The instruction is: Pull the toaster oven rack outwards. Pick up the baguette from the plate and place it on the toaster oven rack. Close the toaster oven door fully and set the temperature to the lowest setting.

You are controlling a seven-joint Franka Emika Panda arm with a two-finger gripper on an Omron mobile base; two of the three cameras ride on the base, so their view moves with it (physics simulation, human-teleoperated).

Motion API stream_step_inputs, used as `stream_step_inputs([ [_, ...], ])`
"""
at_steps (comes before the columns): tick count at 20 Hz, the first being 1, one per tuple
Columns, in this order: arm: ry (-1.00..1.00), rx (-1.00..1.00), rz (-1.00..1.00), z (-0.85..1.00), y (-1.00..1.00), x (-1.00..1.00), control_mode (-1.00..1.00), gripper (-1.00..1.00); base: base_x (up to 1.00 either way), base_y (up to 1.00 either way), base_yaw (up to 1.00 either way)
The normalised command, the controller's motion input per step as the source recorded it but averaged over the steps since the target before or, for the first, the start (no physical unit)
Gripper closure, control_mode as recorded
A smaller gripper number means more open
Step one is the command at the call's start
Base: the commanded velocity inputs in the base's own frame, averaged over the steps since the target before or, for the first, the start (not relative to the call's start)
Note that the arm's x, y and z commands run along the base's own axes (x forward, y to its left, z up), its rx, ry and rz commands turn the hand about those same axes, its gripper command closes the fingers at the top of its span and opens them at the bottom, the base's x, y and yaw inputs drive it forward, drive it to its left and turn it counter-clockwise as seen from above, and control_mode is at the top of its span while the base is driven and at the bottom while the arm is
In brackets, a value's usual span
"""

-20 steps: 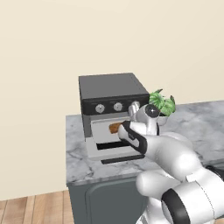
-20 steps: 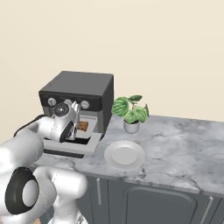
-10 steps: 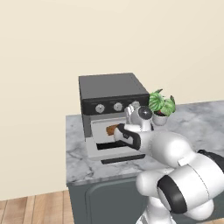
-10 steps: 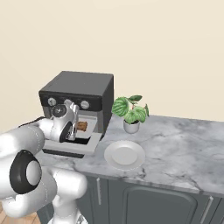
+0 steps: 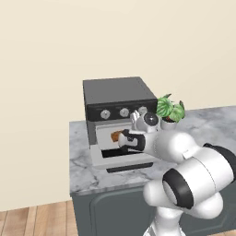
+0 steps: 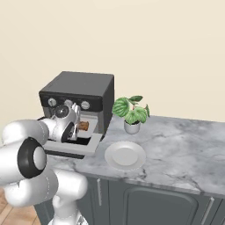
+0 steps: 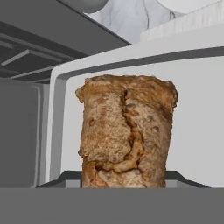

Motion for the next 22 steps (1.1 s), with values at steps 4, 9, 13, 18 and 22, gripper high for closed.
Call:
stream_step_inputs([
  [4,0.00,0.00,0.01,-0.12,0.00,0.06,-1.00,1.00,0.00,0.00,0.00],
  [9,0.00,0.00,0.02,-0.08,0.00,0.00,-1.00,-1.00,0.00,0.00,0.00],
  [13,0.00,0.00,0.02,-0.03,0.00,0.01,-1.00,-1.00,0.00,0.00,0.00],
  [18,0.00,0.00,0.03,0.00,0.00,0.00,-1.00,-1.00,0.00,0.00,0.00],
  [22,-0.04,0.00,0.02,0.00,0.00,0.00,-1.00,-1.00,0.00,0.00,0.00],
])
